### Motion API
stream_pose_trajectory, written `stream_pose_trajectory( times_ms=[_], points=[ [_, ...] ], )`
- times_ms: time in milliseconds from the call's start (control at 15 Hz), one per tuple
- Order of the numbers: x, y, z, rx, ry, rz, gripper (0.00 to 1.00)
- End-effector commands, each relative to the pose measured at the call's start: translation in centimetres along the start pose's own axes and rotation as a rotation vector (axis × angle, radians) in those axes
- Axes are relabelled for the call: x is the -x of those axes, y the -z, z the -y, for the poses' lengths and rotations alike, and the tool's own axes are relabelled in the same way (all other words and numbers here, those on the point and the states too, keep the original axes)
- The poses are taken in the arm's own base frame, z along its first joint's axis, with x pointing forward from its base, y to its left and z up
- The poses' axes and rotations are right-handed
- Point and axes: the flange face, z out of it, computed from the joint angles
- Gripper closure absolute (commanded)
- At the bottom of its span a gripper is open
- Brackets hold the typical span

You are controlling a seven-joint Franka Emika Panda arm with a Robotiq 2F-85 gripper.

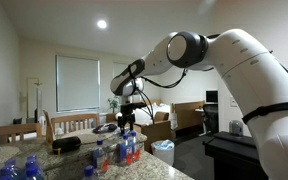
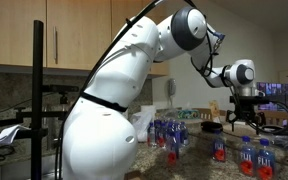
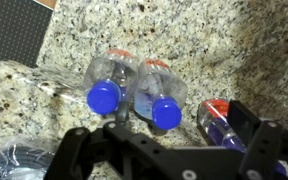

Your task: Move the three water bottles on the right forward and arrange them in a line

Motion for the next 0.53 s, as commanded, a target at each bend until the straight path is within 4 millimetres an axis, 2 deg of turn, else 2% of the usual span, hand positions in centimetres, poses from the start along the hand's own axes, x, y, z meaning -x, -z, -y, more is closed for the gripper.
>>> stream_pose_trajectory(
  times_ms=[0, 267, 467],
  points=[
    [0.0, -1.5, -0.3, -0.010, -0.007, 0.030, 0.00],
    [-0.8, -2.6, 0.2, 0.011, -0.017, 0.013, 0.00],
    [-1.6, -2.6, 0.8, 0.034, -0.013, -0.016, 0.00]
  ],
)
